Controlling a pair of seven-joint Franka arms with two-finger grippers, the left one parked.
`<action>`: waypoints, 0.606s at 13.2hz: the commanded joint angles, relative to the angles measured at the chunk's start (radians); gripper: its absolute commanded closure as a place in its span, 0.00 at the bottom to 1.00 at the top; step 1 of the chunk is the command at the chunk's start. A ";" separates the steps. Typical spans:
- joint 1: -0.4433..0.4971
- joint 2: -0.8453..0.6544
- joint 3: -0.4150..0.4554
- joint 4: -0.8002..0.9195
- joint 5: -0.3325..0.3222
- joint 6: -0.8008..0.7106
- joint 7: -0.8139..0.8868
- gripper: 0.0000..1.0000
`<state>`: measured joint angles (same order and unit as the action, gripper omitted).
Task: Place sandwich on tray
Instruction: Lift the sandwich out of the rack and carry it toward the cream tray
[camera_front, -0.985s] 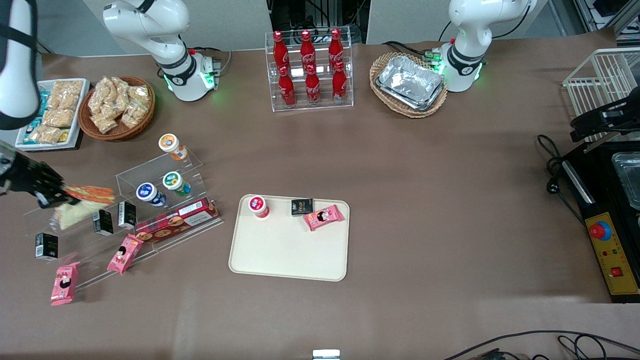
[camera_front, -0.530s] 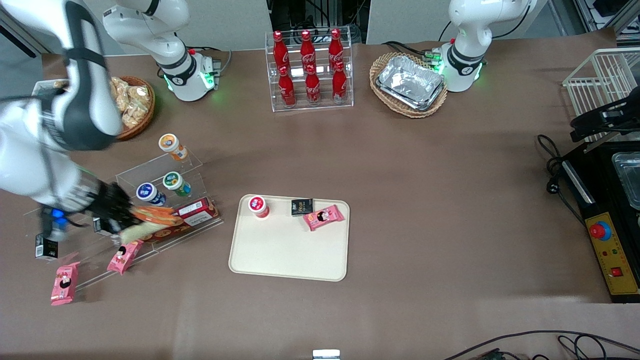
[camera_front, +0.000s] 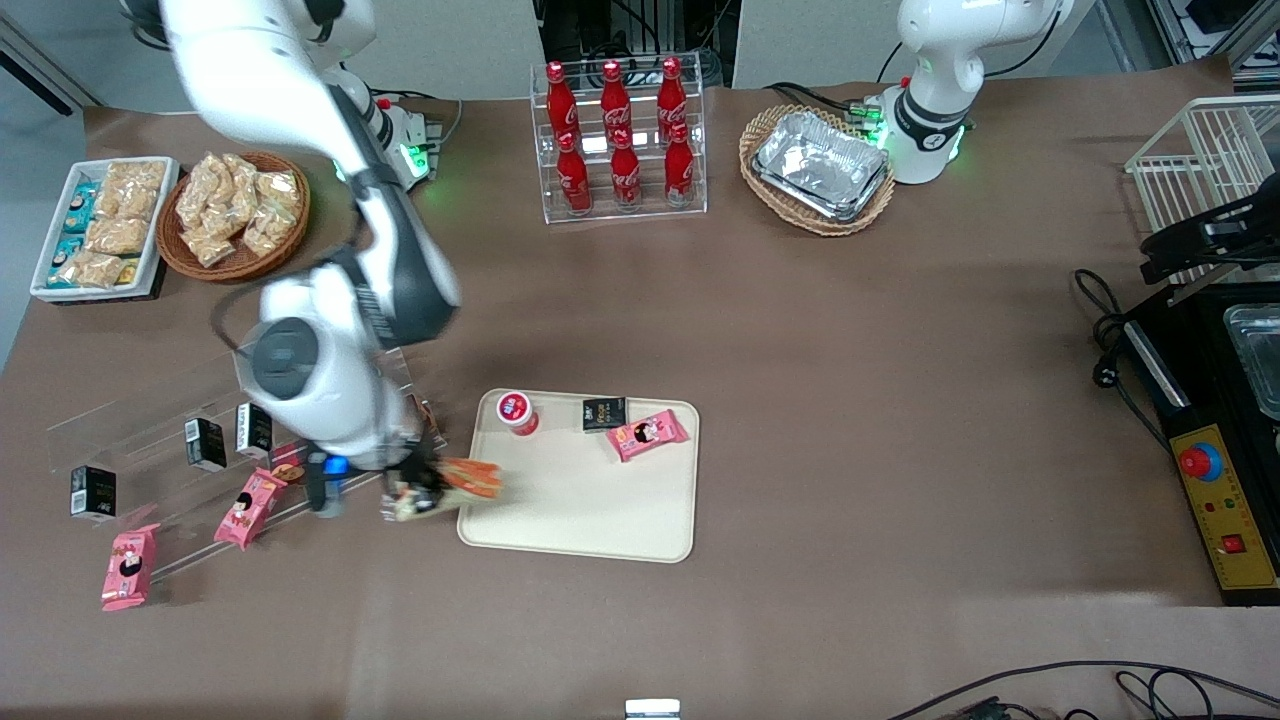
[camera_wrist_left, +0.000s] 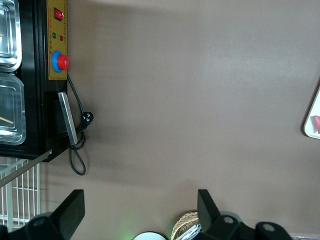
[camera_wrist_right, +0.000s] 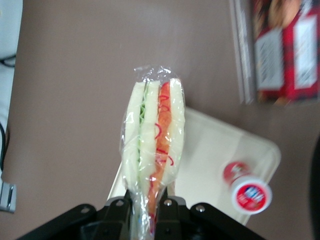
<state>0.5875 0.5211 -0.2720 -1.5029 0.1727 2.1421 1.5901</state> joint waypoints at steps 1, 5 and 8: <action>0.095 0.140 -0.018 0.082 0.001 0.116 0.186 0.85; 0.184 0.246 -0.018 0.112 -0.001 0.194 0.370 0.85; 0.233 0.295 -0.018 0.112 -0.002 0.228 0.459 0.85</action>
<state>0.7839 0.7553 -0.2756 -1.4343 0.1726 2.3434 1.9644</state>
